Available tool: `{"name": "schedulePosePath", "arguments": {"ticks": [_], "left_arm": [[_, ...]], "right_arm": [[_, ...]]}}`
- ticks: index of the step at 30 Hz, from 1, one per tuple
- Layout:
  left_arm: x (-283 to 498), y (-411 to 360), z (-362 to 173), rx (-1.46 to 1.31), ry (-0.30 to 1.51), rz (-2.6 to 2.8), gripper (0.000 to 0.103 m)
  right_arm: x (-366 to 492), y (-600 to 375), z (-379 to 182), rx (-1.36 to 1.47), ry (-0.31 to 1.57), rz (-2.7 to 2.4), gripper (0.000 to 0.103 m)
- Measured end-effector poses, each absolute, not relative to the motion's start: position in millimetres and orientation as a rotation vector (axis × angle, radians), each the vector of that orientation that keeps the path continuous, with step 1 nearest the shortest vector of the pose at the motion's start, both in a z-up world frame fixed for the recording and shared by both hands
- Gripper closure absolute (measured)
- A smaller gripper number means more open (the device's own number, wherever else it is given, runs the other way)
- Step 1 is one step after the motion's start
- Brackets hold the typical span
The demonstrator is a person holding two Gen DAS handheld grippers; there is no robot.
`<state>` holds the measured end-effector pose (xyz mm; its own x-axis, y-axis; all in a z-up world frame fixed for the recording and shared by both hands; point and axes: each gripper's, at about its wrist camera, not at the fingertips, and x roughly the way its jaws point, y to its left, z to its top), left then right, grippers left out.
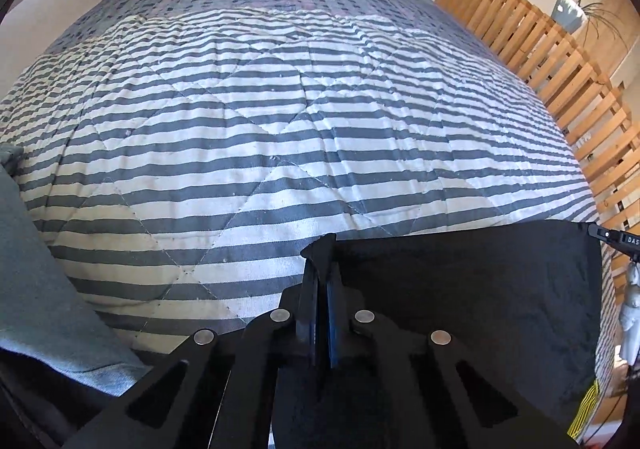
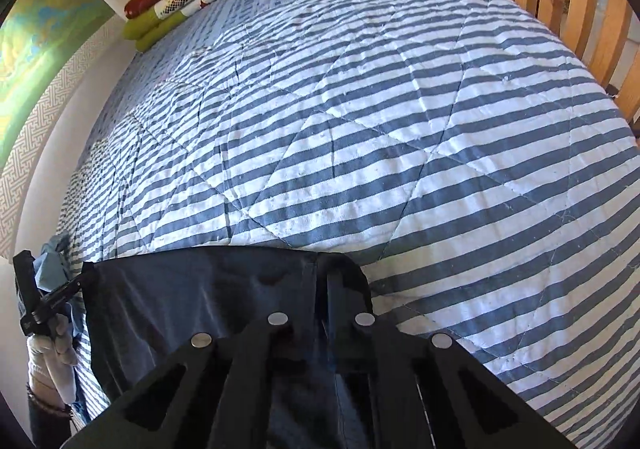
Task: Organize objects
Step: 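Grasp the waistband with both tools and fold it over the legs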
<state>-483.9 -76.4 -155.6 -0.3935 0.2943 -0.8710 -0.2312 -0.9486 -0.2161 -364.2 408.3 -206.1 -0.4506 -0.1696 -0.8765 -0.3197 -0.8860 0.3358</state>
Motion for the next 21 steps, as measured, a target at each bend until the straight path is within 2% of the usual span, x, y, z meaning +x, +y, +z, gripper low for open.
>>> {"name": "schedulePosePath", "arguments": {"ticks": [5, 12, 17, 21], "left_arm": [[-443, -81, -106, -1.375, -0.053, 2.414, 0.100], [-325, -100, -51, -1.229, 0.003, 2.455, 0.100], [-215, -103, -44, -1.198, 0.078, 2.440, 0.100], [-130, -102, -66, -1.233, 0.098, 2.396, 0.100]], "right_arm": [[-343, 415, -173, -1.505, 0.762, 2.560, 0.100], [-271, 408, -119, -1.386, 0.788, 2.674, 0.100], [-189, 390, -107, -1.370, 0.757, 2.709, 0.100], [-120, 375, -118, -1.377, 0.733, 2.692, 0.100]]}}
